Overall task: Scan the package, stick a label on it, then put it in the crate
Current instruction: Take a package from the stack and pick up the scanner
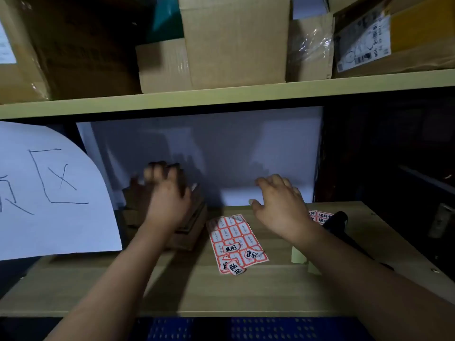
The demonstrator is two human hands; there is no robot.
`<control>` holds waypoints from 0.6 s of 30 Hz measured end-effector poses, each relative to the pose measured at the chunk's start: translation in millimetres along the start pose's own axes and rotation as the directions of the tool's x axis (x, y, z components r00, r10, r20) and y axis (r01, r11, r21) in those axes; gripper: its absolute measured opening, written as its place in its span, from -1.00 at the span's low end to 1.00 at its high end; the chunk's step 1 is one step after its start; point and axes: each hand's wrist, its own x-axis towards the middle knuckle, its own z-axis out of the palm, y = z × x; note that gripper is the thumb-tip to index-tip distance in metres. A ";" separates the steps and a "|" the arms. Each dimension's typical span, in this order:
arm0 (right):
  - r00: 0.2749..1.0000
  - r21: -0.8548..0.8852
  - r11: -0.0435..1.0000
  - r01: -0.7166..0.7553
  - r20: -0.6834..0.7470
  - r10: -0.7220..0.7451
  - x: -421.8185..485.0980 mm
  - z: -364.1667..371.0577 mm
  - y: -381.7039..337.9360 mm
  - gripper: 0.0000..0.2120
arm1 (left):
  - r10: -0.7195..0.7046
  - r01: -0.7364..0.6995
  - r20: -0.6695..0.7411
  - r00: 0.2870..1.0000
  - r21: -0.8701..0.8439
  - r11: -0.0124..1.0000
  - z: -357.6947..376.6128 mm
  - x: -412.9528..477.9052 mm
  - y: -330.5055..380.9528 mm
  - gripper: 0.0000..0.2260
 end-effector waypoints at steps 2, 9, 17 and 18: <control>1.000 0.032 0.999 -0.017 -0.019 0.018 -4.5 -1.8 8.5 -0.52 | -0.141 0.144 -0.078 0.987 0.045 0.989 -8.1 -1.6 -7.7 -0.50; 0.998 0.085 0.995 -0.055 -0.013 0.056 -32.5 0.1 48.1 -0.54 | -0.050 0.047 0.012 0.999 0.143 0.989 -11.3 0.1 -52.5 -0.42; 0.963 -0.010 0.963 -0.270 0.009 0.271 -79.3 4.1 118.6 -0.52 | -0.056 0.054 -0.125 0.991 -0.019 0.998 -18.5 -8.4 -40.5 -0.60; 0.946 -0.040 0.946 -0.321 0.022 0.322 -84.7 7.3 126.6 -0.48 | -0.064 0.041 -0.185 0.981 -0.129 0.991 -18.1 -12.8 -30.9 -0.66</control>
